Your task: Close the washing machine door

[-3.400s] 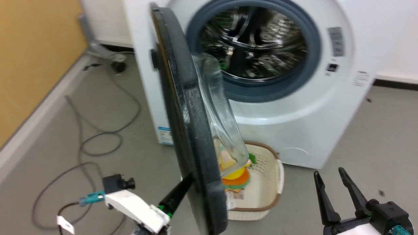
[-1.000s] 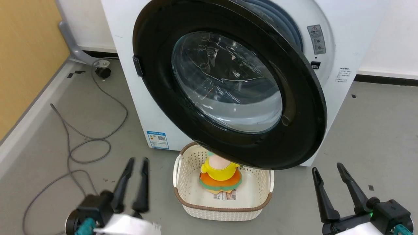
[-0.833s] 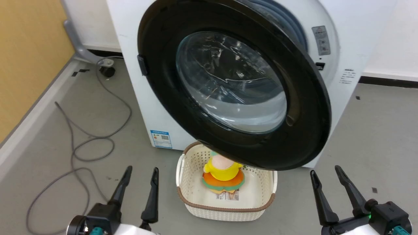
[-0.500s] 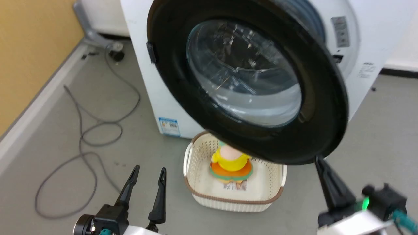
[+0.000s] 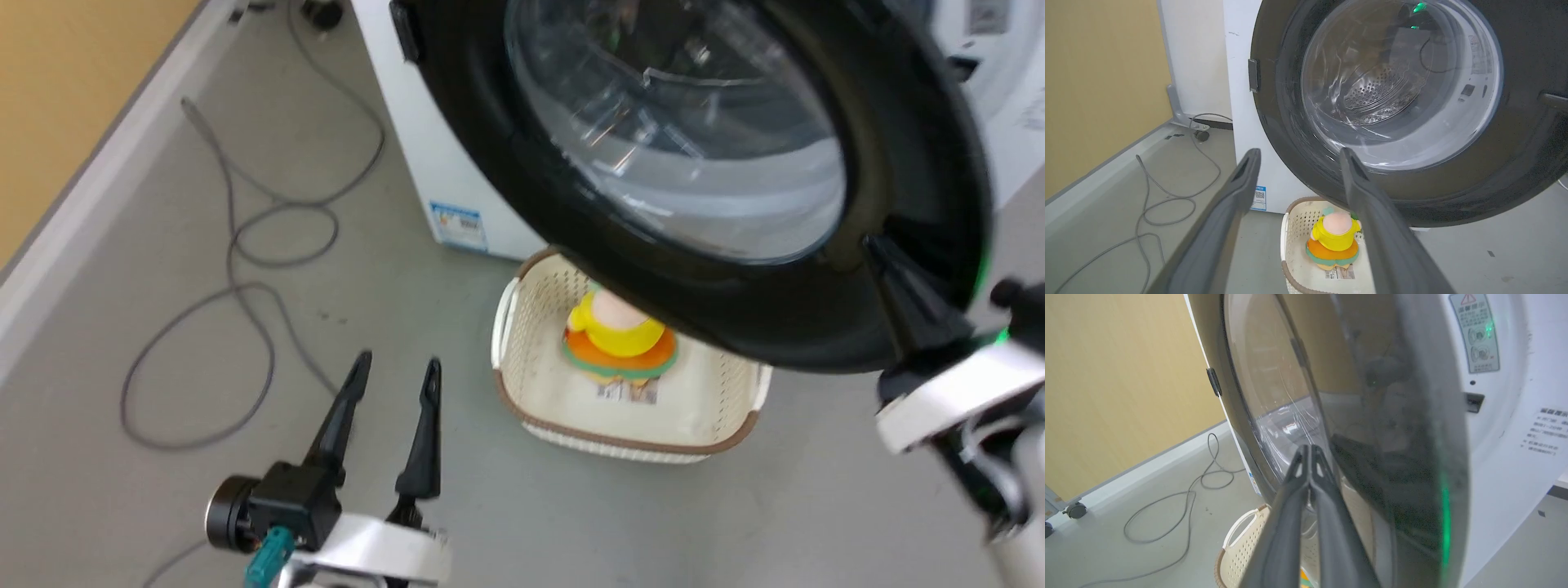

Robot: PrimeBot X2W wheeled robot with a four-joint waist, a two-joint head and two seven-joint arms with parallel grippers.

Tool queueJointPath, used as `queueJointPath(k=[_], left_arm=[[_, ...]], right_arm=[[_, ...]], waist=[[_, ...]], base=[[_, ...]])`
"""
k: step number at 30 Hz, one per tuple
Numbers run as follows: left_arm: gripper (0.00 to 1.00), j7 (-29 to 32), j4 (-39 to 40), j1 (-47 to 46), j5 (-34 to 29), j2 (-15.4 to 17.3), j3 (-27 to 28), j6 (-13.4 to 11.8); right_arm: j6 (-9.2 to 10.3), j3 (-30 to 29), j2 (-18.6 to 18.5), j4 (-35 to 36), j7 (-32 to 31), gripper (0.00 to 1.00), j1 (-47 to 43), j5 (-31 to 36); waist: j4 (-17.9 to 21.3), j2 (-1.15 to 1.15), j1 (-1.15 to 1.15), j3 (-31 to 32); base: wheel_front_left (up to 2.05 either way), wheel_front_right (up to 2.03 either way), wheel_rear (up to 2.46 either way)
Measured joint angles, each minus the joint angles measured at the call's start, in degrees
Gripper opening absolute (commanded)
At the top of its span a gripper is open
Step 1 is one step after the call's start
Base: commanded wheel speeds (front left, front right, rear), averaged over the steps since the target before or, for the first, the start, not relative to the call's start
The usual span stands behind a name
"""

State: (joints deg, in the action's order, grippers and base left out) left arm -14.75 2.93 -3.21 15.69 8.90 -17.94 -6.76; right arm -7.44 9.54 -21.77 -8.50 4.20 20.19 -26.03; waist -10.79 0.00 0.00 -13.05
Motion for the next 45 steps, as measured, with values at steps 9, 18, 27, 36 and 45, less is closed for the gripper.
queueJointPath(k=[9,18,27,36,45], left_arm=[[1.0,0.0,0.58,-3.11,-1.58,-2.59,1.43,2.23],[1.0,0.0,0.63,-4.13,-2.61,-4.13,2.8,3.92],[1.0,0.0,0.77,-5.26,-3.53,-4.92,3.2,5.43],[1.0,0.0,0.19,-5.25,-3.6,-5.65,4.26,5.79],[1.0,0.0,-2.61,-3.76,-3.99,-5.84,6.41,5.58]], right_arm=[[-0.14,-0.43,-7.19,-7.33,-3.04,0.0,12.88,-4.58],[-0.14,-0.18,-9.35,-17.22,-5.19,0.0,23.69,-6.86],[-0.73,0.62,-10.54,-25.83,-6.05,0.0,32.12,-7.17],[-0.64,2.3,-9.33,-30.2,-2.98,0.0,32.73,-9.0],[-0.08,7.02,-9.39,-24.98,4.23,0.0,21.08,-13.8]], waist=[[-1.92,0.0,0.0,-5.62],[-2.86,0.0,-0.01,-8.74],[-3.3,0.0,0.0,-10.17],[-2.45,0.0,0.0,-8.33],[-0.32,0.0,0.0,-1.97]], base=[[0.0,0.0,0.0],[0.0,0.0,0.0],[0.0,0.0,0.0],[0.0,0.0,0.0],[0.0,0.0,0.0]])
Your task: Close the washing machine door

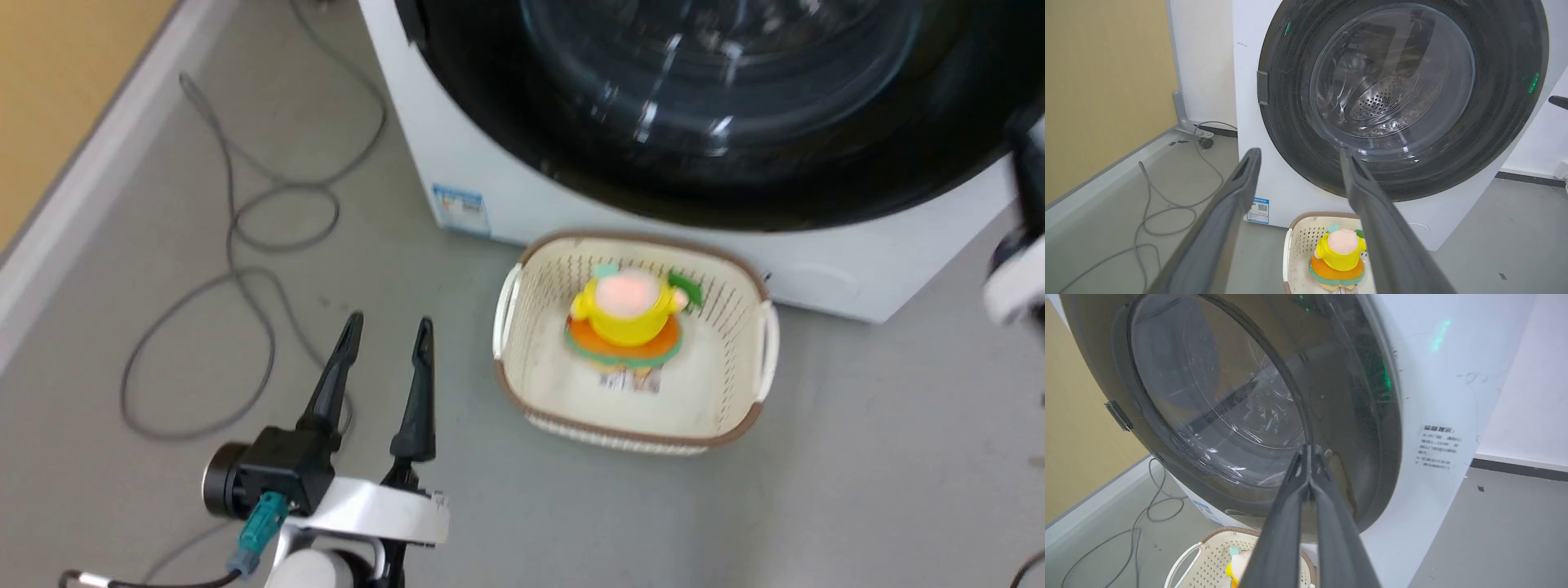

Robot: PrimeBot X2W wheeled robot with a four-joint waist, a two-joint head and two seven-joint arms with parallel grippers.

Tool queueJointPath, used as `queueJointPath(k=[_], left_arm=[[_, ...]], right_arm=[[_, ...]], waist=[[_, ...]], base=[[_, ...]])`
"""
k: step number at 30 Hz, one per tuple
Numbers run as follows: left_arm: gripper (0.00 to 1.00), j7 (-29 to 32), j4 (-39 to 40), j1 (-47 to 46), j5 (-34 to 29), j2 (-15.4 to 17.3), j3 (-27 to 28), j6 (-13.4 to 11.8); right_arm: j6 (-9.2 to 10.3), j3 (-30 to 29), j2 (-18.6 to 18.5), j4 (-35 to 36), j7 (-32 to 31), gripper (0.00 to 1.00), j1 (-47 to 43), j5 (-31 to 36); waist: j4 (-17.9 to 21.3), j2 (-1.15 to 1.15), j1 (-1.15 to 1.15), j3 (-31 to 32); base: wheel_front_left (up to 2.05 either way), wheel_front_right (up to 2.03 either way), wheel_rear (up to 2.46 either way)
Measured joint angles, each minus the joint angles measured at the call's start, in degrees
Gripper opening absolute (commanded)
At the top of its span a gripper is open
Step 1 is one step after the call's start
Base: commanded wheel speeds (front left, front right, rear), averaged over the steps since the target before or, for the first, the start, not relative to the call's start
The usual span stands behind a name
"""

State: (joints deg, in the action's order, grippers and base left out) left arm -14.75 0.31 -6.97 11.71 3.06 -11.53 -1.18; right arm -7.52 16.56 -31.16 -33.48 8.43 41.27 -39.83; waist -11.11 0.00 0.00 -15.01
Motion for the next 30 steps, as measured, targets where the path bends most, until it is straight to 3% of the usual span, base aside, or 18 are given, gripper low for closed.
queueJointPath(k=[6,10,13,19,23,28,29,30], left_arm=[[1.0,0.0,-1.48,2.41,-0.21,0.05,1.04,0.2],[1.0,0.0,-2.12,3.69,-0.45,0.43,2.05,0.33],[1.0,0.0,-2.37,4.6,-0.47,0.81,2.63,0.33],[1.0,0.0,-3.14,6.12,-0.52,1.25,2.89,0.24],[1.0,-0.01,-3.79,7.0,-0.53,1.38,2.8,-0.08],[1.0,0.0,-4.59,8.76,-0.6,1.8,2.74,-0.21],[1.0,0.0,-4.6,9.25,-0.6,1.83,2.72,-0.22],[1.0,0.0,-4.64,9.71,-0.62,1.82,2.66,-0.23]], right_arm=[[-0.01,0.8,0.11,7.47,3.79,0.0,-11.85,-0.03],[0.0,-3.42,2.03,12.46,5.23,0.0,-19.18,4.14],[0.0,-8.68,5.5,16.1,5.65,0.0,-24.95,8.16],[0.0,-19.37,15.83,26.16,5.56,0.0,-37.78,17.29],[0.0,-21.61,21.14,32.09,4.26,0.0,-42.89,21.58],[0.0,-21.89,24.82,34.92,3.2,0.0,-46.75,23.98],[0.0,-21.8,25.19,35.32,3.2,0.27,-47.31,24.57],[0.0,-21.79,25.46,35.64,3.2,1.0,-47.9,24.96]], waist=[[1.75,0.0,0.0,5.33],[3.3,0.0,0.0,8.09],[4.44,0.0,0.0,9.75],[5.63,0.0,0.01,12.34],[6.25,0.0,0.0,13.24],[6.88,0.0,0.0,14.48],[6.99,0.0,0.01,14.75],[7.05,0.0,0.01,15.02]], base=[[0.0,0.0,0.0],[0.0,0.0,0.0],[0.0,0.0,0.0],[0.0,0.0,0.0],[0.0,0.0,0.0],[0.0,0.0,0.0],[0.0,0.0,0.0],[0.0,0.0,0.0]])
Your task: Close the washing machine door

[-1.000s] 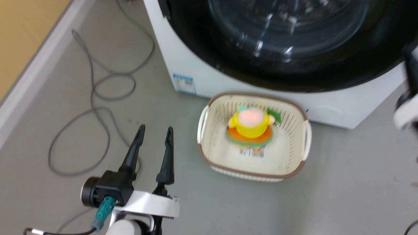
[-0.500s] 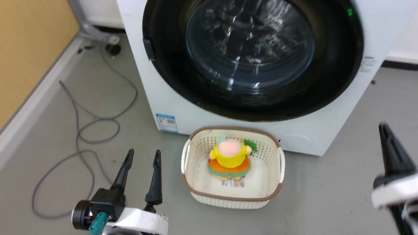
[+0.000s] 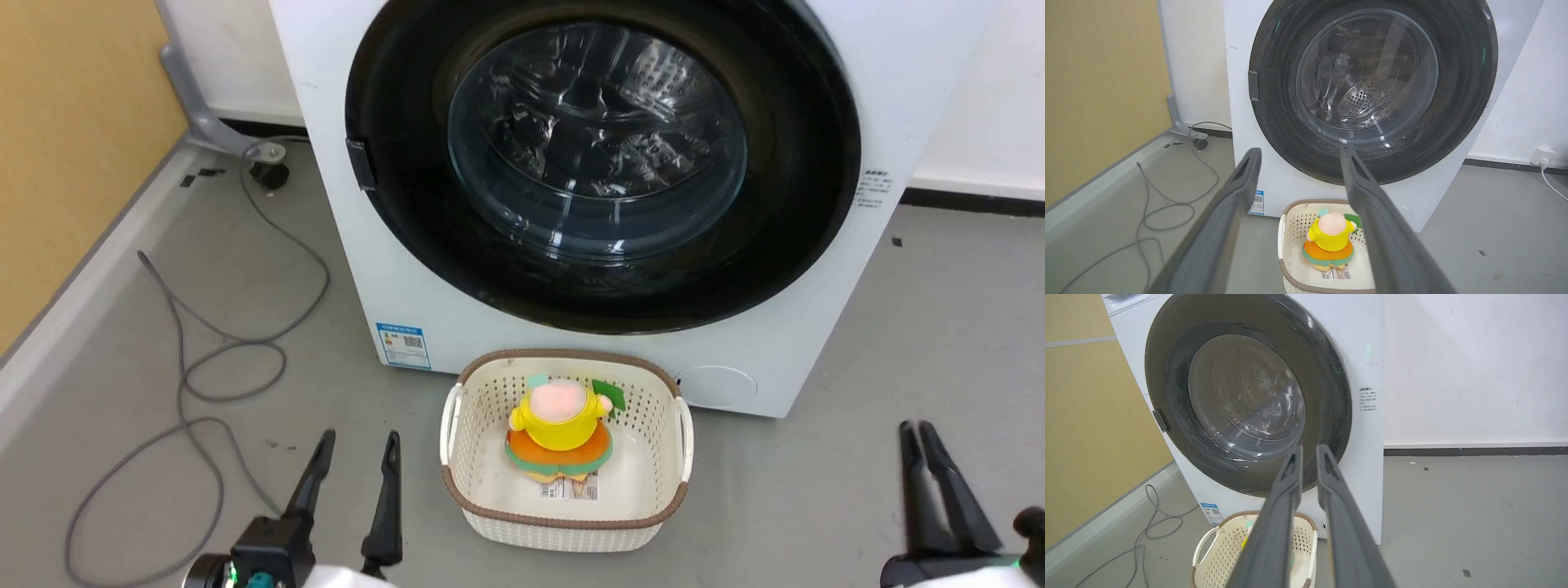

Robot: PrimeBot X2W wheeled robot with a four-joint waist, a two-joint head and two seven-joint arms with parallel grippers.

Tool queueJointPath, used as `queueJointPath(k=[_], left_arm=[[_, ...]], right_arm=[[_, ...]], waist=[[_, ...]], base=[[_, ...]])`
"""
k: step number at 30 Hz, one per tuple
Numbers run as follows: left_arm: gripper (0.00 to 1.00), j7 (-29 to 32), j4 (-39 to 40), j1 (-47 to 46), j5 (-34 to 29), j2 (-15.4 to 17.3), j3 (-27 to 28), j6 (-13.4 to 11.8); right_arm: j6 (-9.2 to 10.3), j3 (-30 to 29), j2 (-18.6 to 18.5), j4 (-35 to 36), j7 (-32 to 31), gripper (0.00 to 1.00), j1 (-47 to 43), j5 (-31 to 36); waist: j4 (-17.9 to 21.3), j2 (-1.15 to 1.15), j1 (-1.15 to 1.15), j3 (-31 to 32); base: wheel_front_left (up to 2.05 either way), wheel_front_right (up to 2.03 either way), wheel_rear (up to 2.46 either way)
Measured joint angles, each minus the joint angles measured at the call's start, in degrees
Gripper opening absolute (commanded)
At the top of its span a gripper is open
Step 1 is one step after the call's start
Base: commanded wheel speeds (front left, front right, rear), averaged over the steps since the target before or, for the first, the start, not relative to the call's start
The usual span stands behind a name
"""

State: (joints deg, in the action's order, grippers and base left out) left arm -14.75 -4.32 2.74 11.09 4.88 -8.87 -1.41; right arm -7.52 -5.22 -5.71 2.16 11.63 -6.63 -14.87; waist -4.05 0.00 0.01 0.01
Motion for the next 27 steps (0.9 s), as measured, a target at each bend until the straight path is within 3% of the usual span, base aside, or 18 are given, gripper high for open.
queueJointPath(k=[19,20,27], left_arm=[[1.0,0.0,-0.01,1.26,-1.52,0.56,-0.73,-0.99],[0.0,0.03,0.03,1.24,-1.48,0.54,-0.74,-0.96],[0.0,0.18,0.01,1.23,-1.45,0.37,-0.76,-0.94]], right_arm=[[0.0,-0.09,2.13,1.86,-0.94,1.0,-2.63,2.36],[0.0,-0.09,2.13,1.85,-0.94,0.0,-2.6,2.36],[-0.01,-0.05,2.12,1.82,-0.97,0.0,-2.56,2.36]], waist=[[-0.09,0.0,0.0,0.5],[-0.09,0.0,0.0,0.49],[-0.01,0.0,0.0,0.47]], base=[[0.0,0.0,0.0],[0.0,0.0,0.0],[0.0,0.0,0.0]])
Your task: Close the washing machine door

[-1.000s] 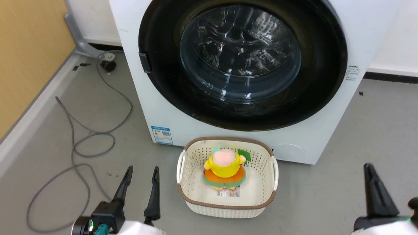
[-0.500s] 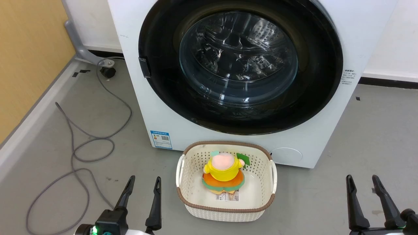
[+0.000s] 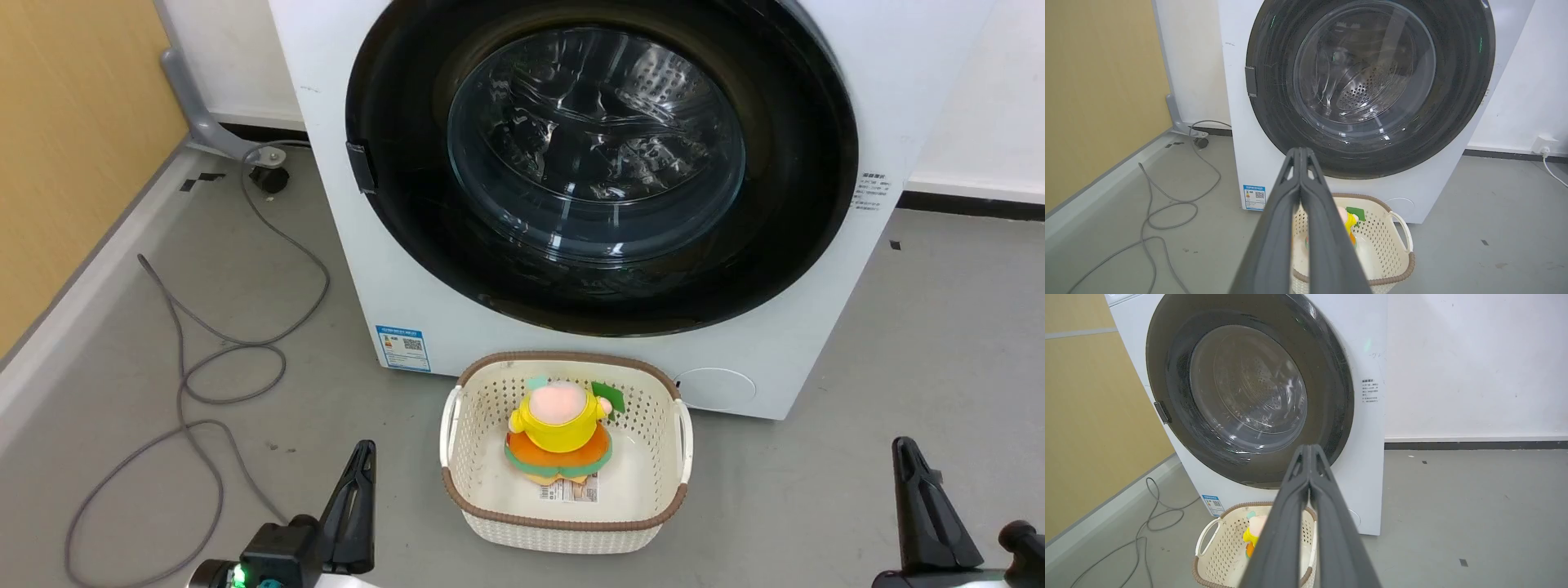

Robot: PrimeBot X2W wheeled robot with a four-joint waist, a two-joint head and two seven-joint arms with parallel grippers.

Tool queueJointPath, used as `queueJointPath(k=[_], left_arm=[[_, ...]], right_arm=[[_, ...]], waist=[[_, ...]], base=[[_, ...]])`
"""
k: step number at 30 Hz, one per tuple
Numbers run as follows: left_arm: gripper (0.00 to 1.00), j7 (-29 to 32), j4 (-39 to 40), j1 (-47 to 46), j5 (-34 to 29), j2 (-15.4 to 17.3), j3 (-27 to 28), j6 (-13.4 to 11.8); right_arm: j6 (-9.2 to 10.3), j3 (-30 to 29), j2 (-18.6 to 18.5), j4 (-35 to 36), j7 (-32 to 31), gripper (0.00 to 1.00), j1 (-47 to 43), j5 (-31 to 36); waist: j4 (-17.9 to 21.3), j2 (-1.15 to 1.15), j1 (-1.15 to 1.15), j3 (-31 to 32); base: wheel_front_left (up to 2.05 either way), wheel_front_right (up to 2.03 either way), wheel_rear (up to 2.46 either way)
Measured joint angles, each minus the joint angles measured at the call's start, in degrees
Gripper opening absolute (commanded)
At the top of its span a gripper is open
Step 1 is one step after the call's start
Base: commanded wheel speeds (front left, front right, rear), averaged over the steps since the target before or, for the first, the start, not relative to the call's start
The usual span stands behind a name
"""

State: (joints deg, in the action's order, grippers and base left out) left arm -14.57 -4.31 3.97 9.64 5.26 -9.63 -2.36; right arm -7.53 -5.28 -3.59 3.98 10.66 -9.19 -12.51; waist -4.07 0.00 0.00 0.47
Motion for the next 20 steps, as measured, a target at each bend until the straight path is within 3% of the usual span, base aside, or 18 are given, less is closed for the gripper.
queueJointPath(k=[20], left_arm=[[0.0,2.3,0.42,-0.14,-1.11,-0.38,1.38,0.11]], right_arm=[[0.0,0.78,0.01,-0.49,-1.59,0.0,0.37,1.59]], waist=[[0.67,0.0,0.0,-0.07]], base=[[0.0,0.0,0.0]])
